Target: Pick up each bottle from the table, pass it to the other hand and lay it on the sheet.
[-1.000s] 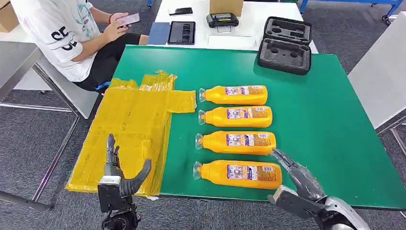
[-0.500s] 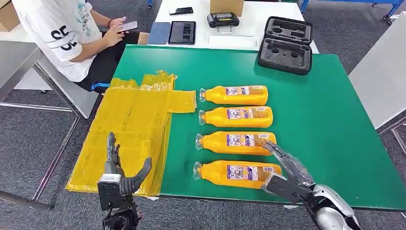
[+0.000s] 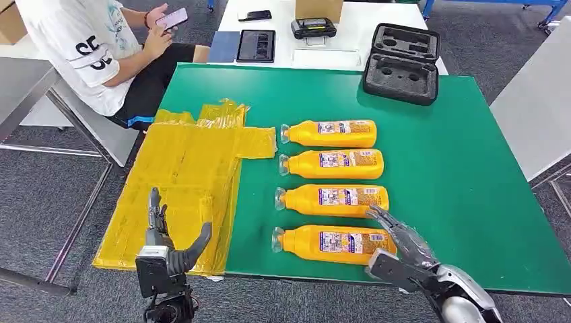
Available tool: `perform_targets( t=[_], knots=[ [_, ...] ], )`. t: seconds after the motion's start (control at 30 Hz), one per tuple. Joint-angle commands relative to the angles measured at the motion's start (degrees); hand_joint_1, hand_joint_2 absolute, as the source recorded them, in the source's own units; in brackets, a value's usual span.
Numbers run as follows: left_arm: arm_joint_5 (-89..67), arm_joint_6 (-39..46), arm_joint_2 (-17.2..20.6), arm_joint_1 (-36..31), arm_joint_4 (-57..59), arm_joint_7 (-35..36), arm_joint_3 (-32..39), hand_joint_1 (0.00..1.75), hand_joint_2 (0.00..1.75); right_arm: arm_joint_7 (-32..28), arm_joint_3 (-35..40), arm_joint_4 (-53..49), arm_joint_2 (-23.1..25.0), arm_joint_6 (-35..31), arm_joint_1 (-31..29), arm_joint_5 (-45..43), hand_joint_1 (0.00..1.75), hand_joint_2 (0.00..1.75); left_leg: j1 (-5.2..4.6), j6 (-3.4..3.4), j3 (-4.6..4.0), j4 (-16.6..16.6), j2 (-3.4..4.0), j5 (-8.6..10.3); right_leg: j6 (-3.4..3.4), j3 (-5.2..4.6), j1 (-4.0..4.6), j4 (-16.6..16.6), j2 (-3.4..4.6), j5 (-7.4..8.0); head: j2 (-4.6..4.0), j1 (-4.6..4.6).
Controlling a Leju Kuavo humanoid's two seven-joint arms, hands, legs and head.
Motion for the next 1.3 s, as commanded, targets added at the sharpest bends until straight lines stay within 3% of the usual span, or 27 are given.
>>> perform_targets(
  t=[0.03,0.13,0.2,0.23,0.33,0.37,0.4,1.07,1.3],
  knots=[
    [0.5,0.2,0.9,-0.7,1.6,0.3,-0.7,0.00,1.75,0.0,2.0,4.5,2.1,0.1,-2.4,0.7,0.00,1.75,0.10,-0.14,0.48,-0.1,0.12,-0.16,-0.15,0.47,0.10,-0.2,0.13,-0.10,0.00,0.02],
    [0.5,0.0,1.0,-0.6,1.2,0.4,-0.6,0.00,1.75,0.0,2.2,6.6,1.6,0.9,-4.7,0.1,0.00,1.75,0.04,-0.08,0.23,-0.1,0.14,-0.07,-0.09,0.20,0.04,-0.1,0.14,-0.02,0.00,0.00],
    [0.5,-0.1,1.0,-0.8,1.3,0.5,-0.6,0.00,1.75,-0.1,2.7,8.2,1.9,1.6,-5.7,-0.3,0.00,1.75,0.09,-0.15,0.52,-0.1,0.24,-0.19,-0.17,0.49,0.09,-0.1,0.24,-0.09,0.00,0.00],
    [0.5,-0.1,1.0,-0.8,1.3,0.5,-0.6,0.00,1.75,-0.1,2.9,8.3,1.9,1.7,-5.7,-0.3,0.00,1.75,0.04,-0.07,0.16,-0.1,0.14,-0.05,-0.08,0.15,0.04,-0.1,0.14,0.01,0.00,0.00],
    [0.5,-0.1,1.2,-1.0,1.7,0.5,-0.6,0.00,1.75,0.0,3.6,9.0,2.5,2.0,-5.8,-0.2,0.00,1.75,0.05,-0.08,0.21,-0.1,0.07,-0.04,-0.09,0.20,0.05,-0.1,0.07,-0.01,0.00,0.00],
    [0.5,-0.1,1.3,-1.1,1.9,0.5,-0.7,0.00,1.75,0.1,4.0,9.1,2.3,2.1,-5.8,-0.1,0.00,1.75,0.12,-0.18,0.61,-0.1,0.13,-0.17,-0.20,0.60,0.12,-0.2,0.14,-0.11,0.00,0.00],
    [0.6,0.0,1.4,-1.3,2.1,0.4,-0.9,0.00,1.75,0.2,4.4,9.3,2.0,2.3,-6.1,-0.1,0.00,1.75,0.06,-0.09,0.22,-0.1,0.07,-0.05,-0.10,0.22,0.05,-0.1,0.06,-0.02,0.00,0.00],
    [0.9,0.1,1.5,-1.1,2.1,0.5,-1.2,0.00,1.75,1.2,4.9,9.5,1.3,3.7,-6.7,-0.7,0.00,1.75,0.07,-0.14,0.44,-0.1,0.13,-0.14,-0.15,0.42,0.07,-0.1,0.13,-0.08,0.00,0.00],
    [1.3,0.6,2.0,-0.8,2.0,0.3,-1.8,0.00,1.75,3.8,7.8,4.9,-5.1,8.1,-9.2,-1.5,0.00,1.75,0.00,-0.10,0.31,0.0,0.12,-0.14,-0.11,0.28,0.00,0.0,0.12,-0.10,0.00,0.00]
  ],
)
